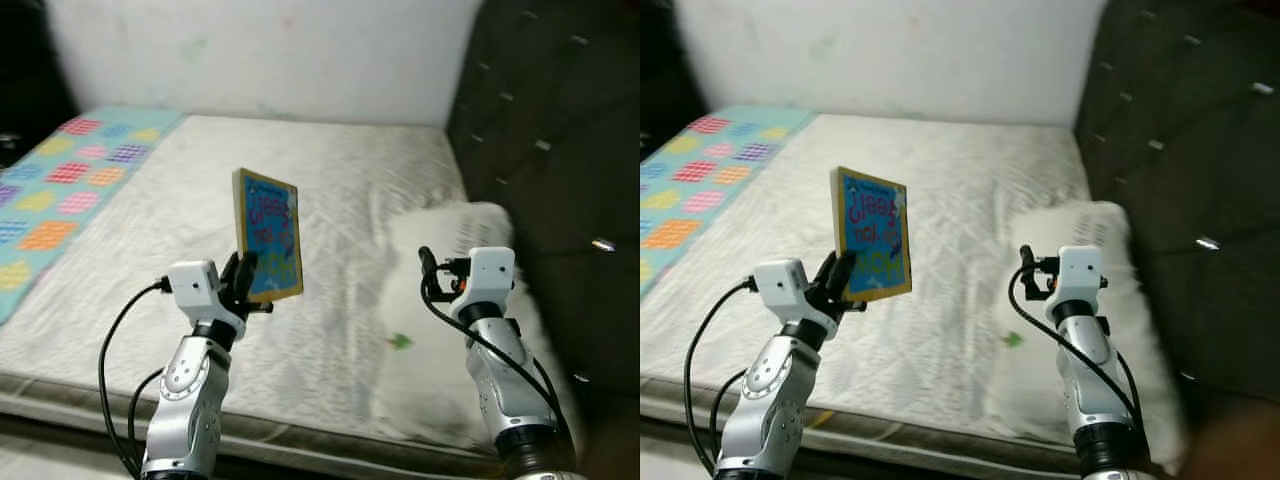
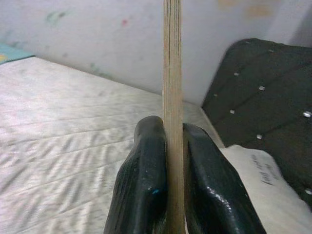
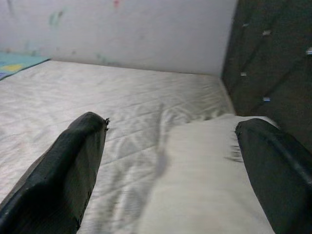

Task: Clean up the room

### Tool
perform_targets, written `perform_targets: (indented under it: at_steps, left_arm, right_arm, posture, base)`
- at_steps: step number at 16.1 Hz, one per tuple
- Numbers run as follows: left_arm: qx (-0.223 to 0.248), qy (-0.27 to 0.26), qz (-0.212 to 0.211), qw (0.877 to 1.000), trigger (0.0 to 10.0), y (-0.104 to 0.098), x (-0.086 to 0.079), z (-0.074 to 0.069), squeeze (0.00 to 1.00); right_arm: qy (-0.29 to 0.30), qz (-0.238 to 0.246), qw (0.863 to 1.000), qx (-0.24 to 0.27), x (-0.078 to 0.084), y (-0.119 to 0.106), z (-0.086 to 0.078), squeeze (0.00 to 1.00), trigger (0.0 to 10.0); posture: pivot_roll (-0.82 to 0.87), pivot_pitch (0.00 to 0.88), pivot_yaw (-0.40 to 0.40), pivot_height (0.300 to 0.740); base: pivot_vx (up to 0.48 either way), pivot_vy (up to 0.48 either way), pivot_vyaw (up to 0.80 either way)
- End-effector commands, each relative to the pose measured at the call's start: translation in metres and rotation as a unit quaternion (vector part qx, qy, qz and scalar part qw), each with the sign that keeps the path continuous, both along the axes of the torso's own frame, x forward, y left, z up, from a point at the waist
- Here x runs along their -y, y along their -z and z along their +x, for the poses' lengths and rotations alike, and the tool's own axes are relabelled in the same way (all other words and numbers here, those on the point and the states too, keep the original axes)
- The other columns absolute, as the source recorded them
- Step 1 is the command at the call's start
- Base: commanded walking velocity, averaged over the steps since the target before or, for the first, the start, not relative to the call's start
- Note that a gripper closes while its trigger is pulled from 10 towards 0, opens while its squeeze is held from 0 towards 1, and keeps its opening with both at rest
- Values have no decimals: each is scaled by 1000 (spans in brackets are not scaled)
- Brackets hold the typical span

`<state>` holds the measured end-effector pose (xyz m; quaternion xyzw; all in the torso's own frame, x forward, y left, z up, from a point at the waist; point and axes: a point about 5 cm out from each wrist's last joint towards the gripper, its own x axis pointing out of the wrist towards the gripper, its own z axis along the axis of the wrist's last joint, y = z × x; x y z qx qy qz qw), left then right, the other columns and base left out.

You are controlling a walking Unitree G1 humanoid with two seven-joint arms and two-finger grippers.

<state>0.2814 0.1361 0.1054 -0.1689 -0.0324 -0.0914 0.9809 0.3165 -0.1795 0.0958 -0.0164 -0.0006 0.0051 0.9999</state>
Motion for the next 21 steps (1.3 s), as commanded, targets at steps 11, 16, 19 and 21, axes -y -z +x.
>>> perform_targets:
  at_steps: [11,16,19,21]
  left_arm:
    - [36,9,-4,999,10000,-12,0,1,0]
    - [40,17,-9,999,10000,-13,2,1,0]
    - [40,20,-10,999,10000,-13,2,1,0]
    - [40,20,-9,999,10000,-13,2,1,0]
  right_arm:
    - [-18,1,1000,6,-11,-5,3,0,10000]
    - [-16,0,1000,6,-9,-6,3,0,10000]
    - [-16,-1,1000,5,-10,-5,2,0,10000]
    - [-17,-2,1000,5,-10,-5,3,0,10000]
  posture:
    - [39,2,39,740]
    - [32,4,39,740]
    - [33,3,40,740]
    - [34,1,37,740]
  base:
    - [0,218,0]
    - [152,0,-211]
    - [279,0,0]
    - [300,0,0]
